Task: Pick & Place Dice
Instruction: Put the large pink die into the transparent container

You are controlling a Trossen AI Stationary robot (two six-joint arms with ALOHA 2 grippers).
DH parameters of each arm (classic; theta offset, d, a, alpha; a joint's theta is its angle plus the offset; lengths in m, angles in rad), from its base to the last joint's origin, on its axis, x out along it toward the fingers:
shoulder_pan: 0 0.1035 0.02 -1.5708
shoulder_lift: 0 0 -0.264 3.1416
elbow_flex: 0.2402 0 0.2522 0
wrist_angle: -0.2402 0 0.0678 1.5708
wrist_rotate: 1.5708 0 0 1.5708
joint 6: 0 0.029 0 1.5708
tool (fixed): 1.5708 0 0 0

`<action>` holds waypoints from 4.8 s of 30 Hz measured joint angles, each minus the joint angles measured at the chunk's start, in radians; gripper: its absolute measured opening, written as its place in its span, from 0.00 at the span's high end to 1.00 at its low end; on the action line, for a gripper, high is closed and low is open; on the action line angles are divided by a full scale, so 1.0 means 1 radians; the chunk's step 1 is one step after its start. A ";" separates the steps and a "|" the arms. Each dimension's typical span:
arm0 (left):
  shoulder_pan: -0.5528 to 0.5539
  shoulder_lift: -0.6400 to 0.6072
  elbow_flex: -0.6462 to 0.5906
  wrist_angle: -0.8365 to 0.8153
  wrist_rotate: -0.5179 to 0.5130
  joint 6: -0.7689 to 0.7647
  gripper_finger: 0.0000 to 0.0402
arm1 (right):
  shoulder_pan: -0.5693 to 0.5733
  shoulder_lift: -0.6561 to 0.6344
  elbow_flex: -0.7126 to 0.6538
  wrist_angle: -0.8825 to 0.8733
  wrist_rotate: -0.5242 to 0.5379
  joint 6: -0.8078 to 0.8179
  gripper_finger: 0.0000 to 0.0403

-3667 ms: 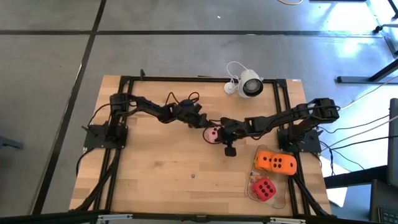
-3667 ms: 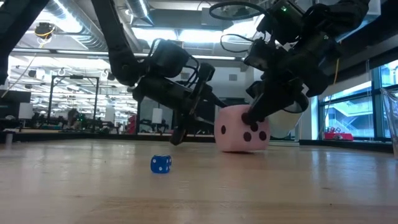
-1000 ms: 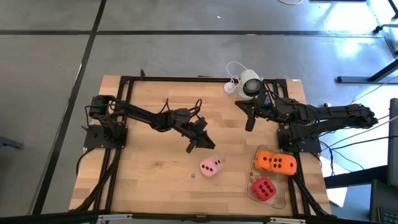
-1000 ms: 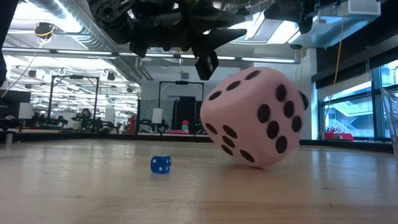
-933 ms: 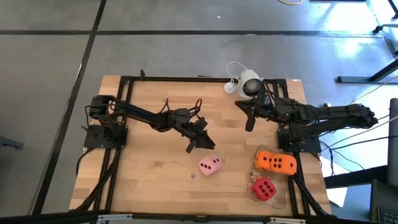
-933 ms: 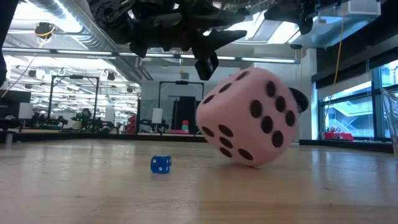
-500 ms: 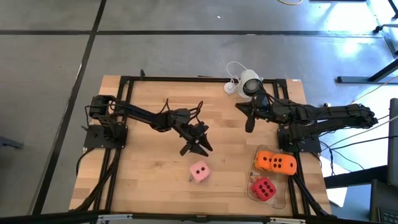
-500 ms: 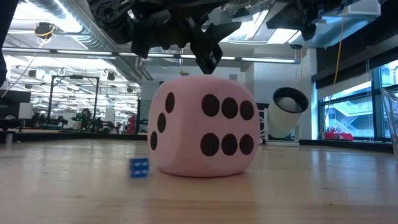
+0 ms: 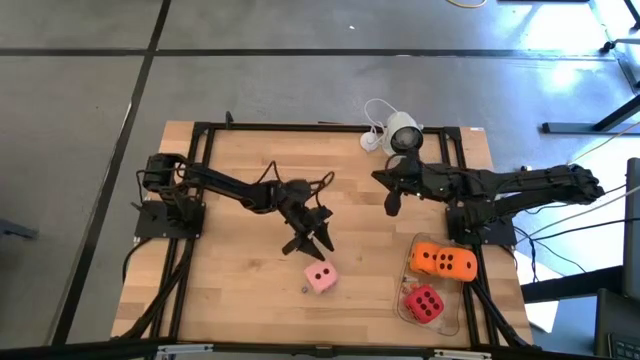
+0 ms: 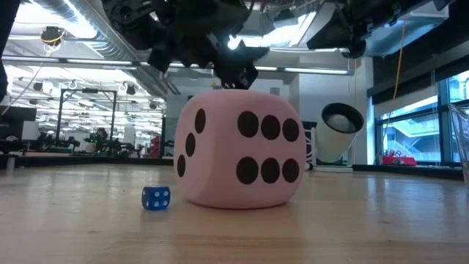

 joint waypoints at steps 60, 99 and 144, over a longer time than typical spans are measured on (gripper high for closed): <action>-0.613 -0.023 0.164 -0.579 -1.165 0.780 0.40 | 0.032 0.100 0.000 0.010 -0.030 0.181 0.77; -0.565 0.154 0.173 -0.528 -1.301 0.687 0.54 | 0.040 0.220 0.000 0.038 -0.029 0.176 0.77; -0.358 0.097 0.198 0.300 -0.948 0.862 0.91 | 0.141 -0.235 0.000 0.292 -0.030 -0.093 0.77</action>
